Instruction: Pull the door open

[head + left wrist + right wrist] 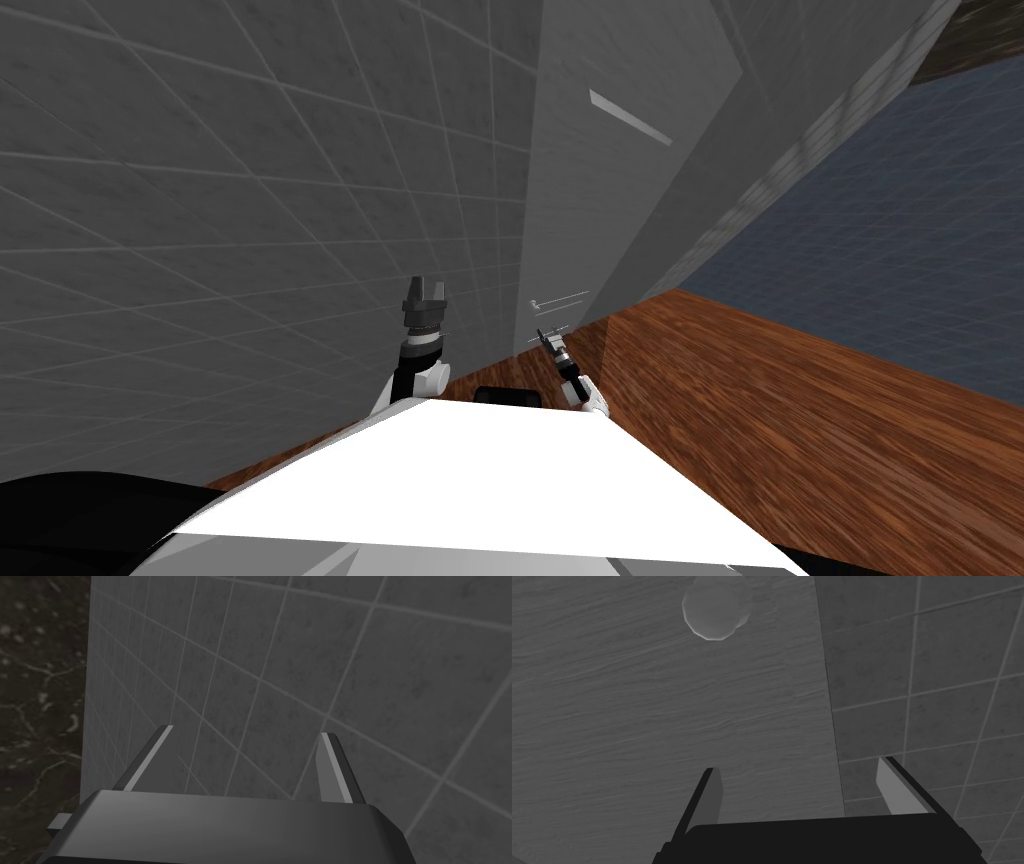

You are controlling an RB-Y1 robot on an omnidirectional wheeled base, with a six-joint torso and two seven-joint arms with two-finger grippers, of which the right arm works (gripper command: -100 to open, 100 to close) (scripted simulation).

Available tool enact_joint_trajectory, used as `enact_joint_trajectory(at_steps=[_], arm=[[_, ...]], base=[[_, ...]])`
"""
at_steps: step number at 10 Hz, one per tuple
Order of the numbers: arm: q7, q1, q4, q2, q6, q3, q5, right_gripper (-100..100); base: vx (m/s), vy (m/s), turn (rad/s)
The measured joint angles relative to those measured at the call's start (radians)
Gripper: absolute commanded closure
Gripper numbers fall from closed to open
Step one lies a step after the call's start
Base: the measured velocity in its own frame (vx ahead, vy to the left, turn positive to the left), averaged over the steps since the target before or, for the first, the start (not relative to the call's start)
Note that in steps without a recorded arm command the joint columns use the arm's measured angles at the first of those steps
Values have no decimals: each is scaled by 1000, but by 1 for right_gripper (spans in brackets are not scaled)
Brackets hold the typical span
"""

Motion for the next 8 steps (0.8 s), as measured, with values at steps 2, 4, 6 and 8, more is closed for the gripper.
enact_joint_trajectory(at_steps=[2, 4, 6, 8], arm=[[40, -22, 70, -8, -14, -2, 14, -100], [75, -41, 124, -12, -18, -3, 27, -100], [96, -47, 147, -17, -18, -2, 37, -100], [112, -59, 174, -19, -22, -3, 43, -100]], base=[[82, -53, 21], [71, -45, 19], [39, -28, 8], [28, -22, 8]])
